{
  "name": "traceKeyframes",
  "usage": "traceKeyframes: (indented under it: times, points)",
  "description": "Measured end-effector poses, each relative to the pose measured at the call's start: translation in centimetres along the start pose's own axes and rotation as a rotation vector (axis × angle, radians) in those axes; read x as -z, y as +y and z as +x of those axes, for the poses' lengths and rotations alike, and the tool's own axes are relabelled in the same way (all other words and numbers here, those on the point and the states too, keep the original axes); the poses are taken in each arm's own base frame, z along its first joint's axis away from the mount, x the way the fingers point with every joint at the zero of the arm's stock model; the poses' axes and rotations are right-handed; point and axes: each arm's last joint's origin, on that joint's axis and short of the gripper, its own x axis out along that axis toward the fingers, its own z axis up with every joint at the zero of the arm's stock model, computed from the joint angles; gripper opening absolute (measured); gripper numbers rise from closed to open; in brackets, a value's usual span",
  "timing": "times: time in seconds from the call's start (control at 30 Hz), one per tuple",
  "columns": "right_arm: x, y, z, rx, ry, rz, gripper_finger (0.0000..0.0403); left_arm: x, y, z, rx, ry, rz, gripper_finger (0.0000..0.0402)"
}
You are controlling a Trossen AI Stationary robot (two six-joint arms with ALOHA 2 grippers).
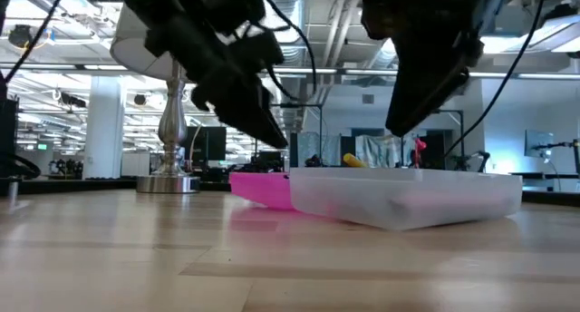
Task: Pick & place school supplies into a supply box
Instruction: Close the pink supply box
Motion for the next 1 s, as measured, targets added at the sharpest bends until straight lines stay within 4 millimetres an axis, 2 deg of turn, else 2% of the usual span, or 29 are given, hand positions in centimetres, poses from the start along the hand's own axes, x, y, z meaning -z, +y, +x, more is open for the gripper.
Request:
traceKeyframes:
  times: [0.17, 0.37, 0.63, 0.83, 1.0]
  points:
    - [1.5, 0.0, 0.3, 0.070, 0.024, 0.191, 0.0124, 0.8, 1.0, 1.7, 0.020, 0.136, -0.010, 0.0151]
    - [3.4, 0.4, -0.4, 0.138, 0.044, 0.317, 0.0124, 1.7, 1.4, 1.7, 0.033, 0.252, -0.013, 0.0151]
    - [4.9, 1.0, -1.1, 0.178, 0.014, 0.340, 0.0124, 2.4, 0.8, 1.4, 0.082, 0.330, -0.070, 0.0151]
    - [5.0, 0.5, -1.1, 0.225, 0.024, 0.310, 0.0124, 2.5, -0.1, 1.3, 0.139, 0.355, -0.153, 0.0151]
    - [5.1, 0.2, -1.2, 0.267, 0.000, 0.282, 0.0124, 2.6, -1.7, 1.1, 0.194, 0.400, -0.211, 0.0151]
